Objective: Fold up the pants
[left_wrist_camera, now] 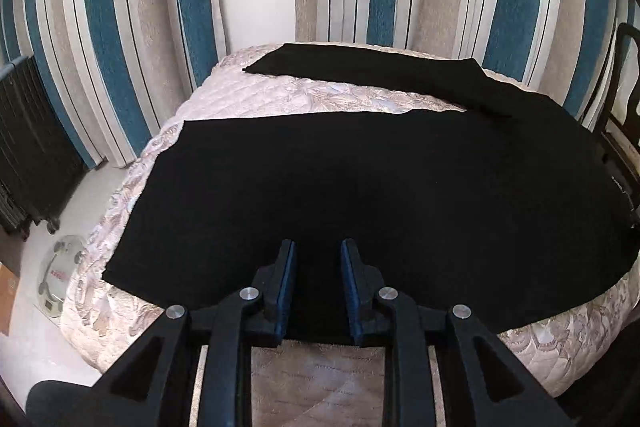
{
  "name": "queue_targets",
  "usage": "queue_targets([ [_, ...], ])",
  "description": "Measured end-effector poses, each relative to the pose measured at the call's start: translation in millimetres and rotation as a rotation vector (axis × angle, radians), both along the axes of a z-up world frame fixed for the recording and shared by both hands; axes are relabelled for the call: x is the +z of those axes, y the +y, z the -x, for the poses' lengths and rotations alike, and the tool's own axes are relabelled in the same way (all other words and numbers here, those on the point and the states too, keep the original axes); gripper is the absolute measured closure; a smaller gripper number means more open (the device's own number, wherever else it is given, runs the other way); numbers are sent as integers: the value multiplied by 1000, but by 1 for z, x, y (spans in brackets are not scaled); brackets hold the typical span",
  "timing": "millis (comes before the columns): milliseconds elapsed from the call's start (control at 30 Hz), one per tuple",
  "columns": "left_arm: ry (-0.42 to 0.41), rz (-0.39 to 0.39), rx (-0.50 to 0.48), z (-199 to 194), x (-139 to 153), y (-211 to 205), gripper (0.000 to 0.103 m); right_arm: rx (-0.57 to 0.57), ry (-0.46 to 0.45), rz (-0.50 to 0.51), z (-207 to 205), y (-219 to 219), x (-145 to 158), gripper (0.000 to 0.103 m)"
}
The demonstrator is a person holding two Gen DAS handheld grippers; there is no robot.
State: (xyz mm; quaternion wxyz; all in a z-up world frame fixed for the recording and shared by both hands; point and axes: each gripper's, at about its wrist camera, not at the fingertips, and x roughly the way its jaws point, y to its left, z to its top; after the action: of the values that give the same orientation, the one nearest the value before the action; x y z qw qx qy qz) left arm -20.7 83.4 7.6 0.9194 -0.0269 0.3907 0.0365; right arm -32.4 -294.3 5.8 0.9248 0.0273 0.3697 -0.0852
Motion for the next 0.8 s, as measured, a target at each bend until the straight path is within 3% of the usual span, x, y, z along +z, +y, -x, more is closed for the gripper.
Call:
queue_targets([
  [300, -4, -1, -50, 12, 13, -23, 75, -12, -81, 95, 16, 17, 16, 77],
  [433, -13, -1, -90, 13, 18, -36, 72, 6, -99, 110, 15, 21, 18, 60],
  [800, -34, 1, -160, 12, 31, -59, 64, 62, -115, 111, 19, 35, 21, 60],
])
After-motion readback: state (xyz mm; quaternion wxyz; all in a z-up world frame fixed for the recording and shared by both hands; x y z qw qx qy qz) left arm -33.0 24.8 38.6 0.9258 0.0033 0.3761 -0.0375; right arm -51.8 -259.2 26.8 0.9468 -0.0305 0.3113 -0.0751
